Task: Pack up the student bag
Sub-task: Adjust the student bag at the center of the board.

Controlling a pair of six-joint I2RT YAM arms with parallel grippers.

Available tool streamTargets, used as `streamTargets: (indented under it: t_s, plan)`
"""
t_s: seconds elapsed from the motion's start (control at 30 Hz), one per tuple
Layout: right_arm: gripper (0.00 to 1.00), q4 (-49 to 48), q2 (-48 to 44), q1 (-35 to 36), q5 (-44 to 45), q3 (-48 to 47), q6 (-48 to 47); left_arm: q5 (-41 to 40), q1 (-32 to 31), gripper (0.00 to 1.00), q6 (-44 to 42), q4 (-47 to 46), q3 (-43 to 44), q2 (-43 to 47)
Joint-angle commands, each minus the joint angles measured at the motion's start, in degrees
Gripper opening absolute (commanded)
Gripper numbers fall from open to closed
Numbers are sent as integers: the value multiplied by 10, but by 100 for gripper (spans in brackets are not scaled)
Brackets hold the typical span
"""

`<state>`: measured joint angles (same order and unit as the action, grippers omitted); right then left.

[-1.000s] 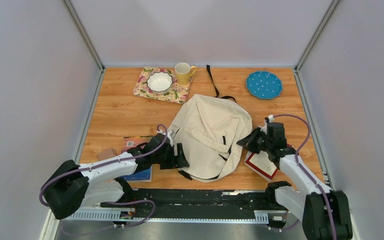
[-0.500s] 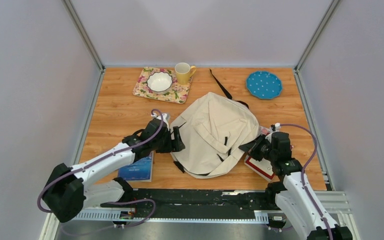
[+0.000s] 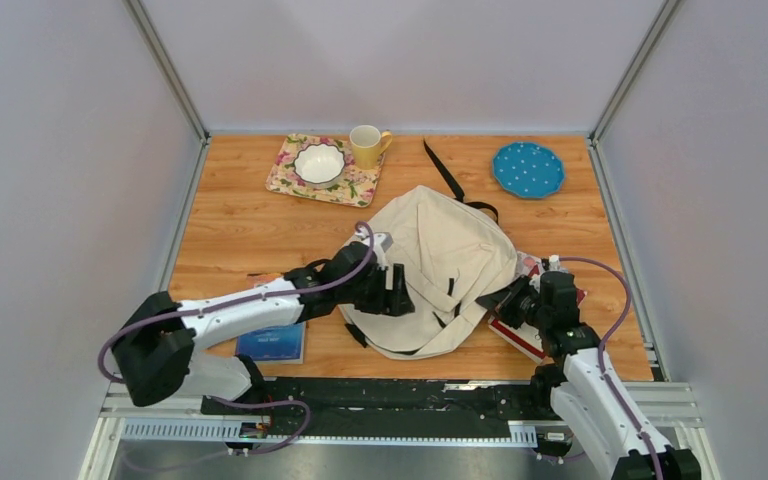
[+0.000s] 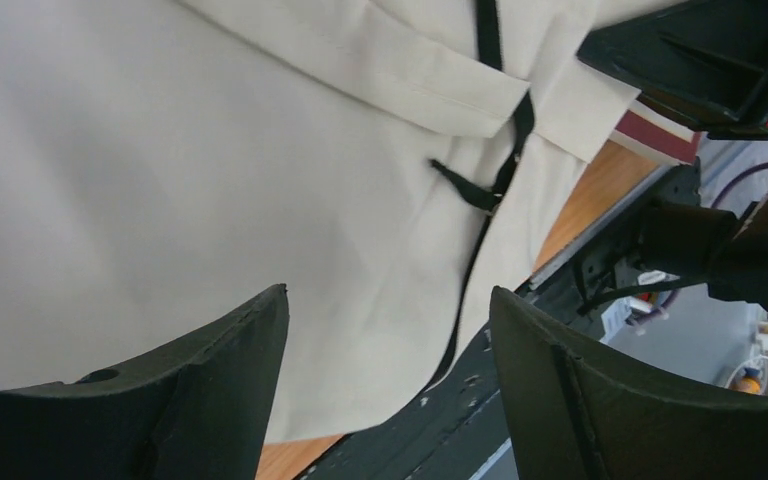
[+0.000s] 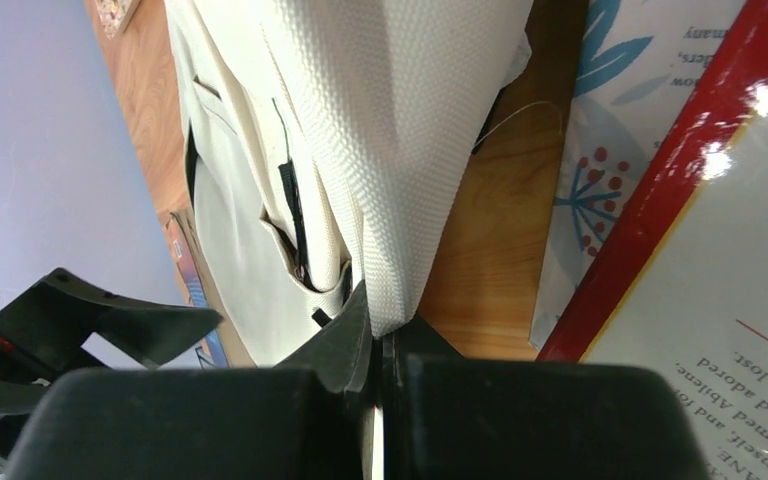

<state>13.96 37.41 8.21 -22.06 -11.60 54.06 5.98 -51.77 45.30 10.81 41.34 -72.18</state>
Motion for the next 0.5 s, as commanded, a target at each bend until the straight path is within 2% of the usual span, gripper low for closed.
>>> streamTargets:
  t_s: [0.0,0.1,0.17,0.2,0.37,0.47]
  plan:
    - [0,-23,-22,8,-38,-3,5,32,-44,79,47,-98,32,-79]
    - [0,-2,-39,14,-36,-4,-1,53,-52,74,88,-180,28,-114]
    - [0,8,-46,18,-36,-3,-1,61,-54,70,103,-200,32,-125]
    - [0,10,-49,19,-34,-4,0,57,-57,65,115,-201,34,-132]
    - [0,18,-58,22,-33,-4,-4,62,-58,62,158,-260,9,-142]
    - [0,20,-53,23,-36,-5,-9,82,-61,58,173,-266,27,-170]
